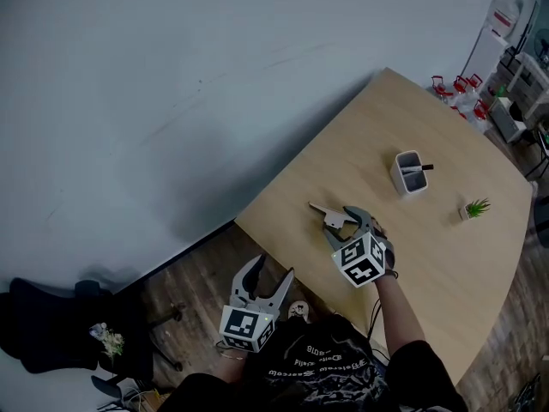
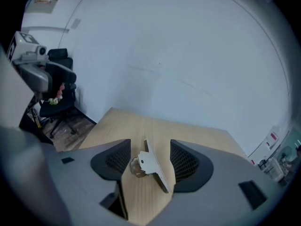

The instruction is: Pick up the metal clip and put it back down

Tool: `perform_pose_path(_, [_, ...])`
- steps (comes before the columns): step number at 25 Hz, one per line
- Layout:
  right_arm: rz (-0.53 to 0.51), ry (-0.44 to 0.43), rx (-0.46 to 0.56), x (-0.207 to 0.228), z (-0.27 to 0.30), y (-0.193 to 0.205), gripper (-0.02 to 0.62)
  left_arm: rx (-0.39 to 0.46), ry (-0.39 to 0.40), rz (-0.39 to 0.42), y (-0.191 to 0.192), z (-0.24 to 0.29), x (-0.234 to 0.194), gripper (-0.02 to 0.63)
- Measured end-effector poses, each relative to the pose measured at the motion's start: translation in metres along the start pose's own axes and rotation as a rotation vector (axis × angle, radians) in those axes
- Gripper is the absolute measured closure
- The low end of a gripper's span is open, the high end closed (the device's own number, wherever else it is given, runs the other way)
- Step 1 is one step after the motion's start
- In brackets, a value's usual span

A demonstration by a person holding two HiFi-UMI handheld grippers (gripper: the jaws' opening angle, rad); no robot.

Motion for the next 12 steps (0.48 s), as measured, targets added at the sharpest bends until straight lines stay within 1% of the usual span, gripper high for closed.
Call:
perform_pose_path(6, [0.134, 0.052, 0.137, -0.003, -0.059, -0.014, 0.319, 0.019, 0.053, 0.006, 0.001, 0.002, 0.009, 0.339])
perform_pose_path(12, [0.263, 0.164, 0.211, -0.009, -0.115, -0.001, 0.319, 0.038, 0.15, 0.047, -0.003, 0.003, 0.027, 0.339])
Point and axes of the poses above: the fingertips, and each gripper's own axes: z forward along the fingers, x to its right, y out of its underside, the point moved 2 cm from there along -z, backward along the fingers, and after that the axes turned 4 degrees about -x, right-handed, at the moved point
